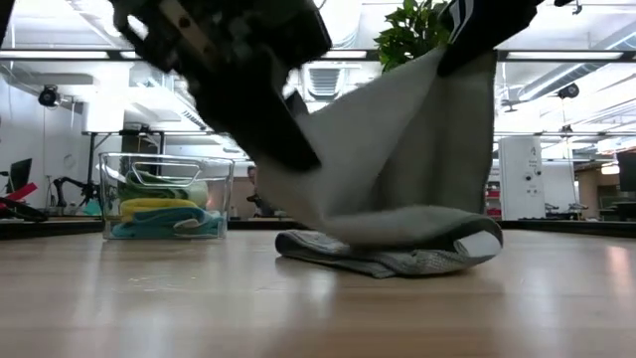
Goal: Fold microfiber towels
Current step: Fold the gray microfiber cloth
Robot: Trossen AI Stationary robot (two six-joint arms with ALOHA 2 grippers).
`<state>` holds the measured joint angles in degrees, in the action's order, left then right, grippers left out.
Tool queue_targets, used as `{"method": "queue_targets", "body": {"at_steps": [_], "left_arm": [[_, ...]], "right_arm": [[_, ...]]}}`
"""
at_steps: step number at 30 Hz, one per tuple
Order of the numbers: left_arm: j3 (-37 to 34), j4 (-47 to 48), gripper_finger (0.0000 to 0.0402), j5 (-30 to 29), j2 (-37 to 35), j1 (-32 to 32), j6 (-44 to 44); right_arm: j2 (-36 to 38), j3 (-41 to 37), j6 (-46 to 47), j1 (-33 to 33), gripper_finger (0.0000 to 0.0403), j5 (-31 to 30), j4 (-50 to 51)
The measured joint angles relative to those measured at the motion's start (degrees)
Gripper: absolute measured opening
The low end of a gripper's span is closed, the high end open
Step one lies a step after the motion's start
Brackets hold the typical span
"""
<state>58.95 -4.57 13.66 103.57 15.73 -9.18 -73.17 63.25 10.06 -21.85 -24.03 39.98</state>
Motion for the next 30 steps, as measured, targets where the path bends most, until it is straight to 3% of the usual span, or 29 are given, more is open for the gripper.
{"method": "queue_targets", "body": {"at_steps": [11, 21, 26, 30], "left_arm": [[8.3, 26.5, 0.0, -3.8, -15.9, -0.7, -1.0], [17.8, 44.6, 0.0, -4.2, -25.3, -8.3, 4.8], [21.1, 51.2, 0.0, -4.4, -26.1, -14.0, 11.3], [22.2, 54.3, 0.0, -5.4, -25.6, -18.8, 15.0]], "right_arm": [[0.0, 10.8, -5.5, 0.1, 0.0008, -0.2, 11.9], [0.0, 22.1, -18.3, 1.5, 0.0008, -0.7, 20.3], [0.1, 23.1, -22.1, 4.3, 0.0008, -13.4, 22.0], [0.3, 23.1, -25.2, 7.1, 0.0008, -17.1, 23.3]]}}
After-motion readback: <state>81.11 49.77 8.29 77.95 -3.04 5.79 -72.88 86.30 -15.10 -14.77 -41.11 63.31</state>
